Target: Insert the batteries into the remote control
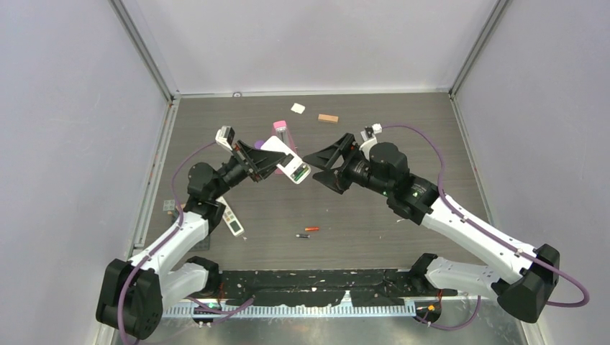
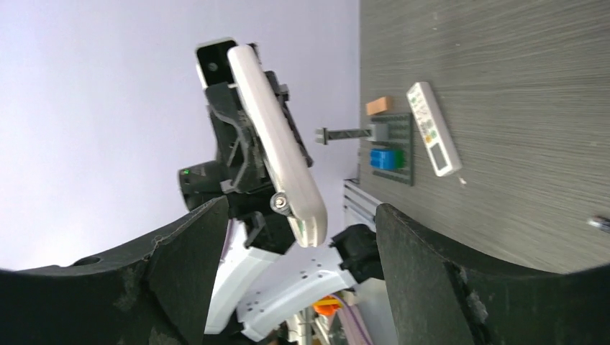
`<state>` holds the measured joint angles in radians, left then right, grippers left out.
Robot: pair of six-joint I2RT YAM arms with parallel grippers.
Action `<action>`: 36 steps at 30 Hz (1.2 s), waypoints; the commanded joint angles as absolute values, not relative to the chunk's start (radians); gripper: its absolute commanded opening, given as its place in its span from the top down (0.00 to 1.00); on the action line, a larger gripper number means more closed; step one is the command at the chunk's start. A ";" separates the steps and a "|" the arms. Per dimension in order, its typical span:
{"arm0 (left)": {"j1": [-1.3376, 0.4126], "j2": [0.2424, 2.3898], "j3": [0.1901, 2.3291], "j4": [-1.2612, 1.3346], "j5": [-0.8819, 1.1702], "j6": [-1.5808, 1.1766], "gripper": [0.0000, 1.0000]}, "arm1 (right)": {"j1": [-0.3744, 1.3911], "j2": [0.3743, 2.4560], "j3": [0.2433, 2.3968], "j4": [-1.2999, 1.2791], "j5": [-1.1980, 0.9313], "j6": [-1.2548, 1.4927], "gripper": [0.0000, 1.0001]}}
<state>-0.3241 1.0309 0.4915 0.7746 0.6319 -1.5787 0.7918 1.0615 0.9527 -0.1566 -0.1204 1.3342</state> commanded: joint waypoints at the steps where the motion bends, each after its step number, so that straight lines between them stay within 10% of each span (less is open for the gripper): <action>1: -0.340 1.011 0.487 0.913 0.533 -1.656 1.00 | 0.790 1.034 0.953 -0.054 -0.089 1.440 0.20; 36: -0.435 1.069 0.472 1.081 0.311 -1.779 1.00 | 0.814 1.097 0.879 0.077 -0.134 1.456 0.60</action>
<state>-0.4286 1.1015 0.4702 0.9573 0.4301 -1.7325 0.7925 1.0870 0.8883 0.0792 -0.1284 1.5089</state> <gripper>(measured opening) 0.223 0.412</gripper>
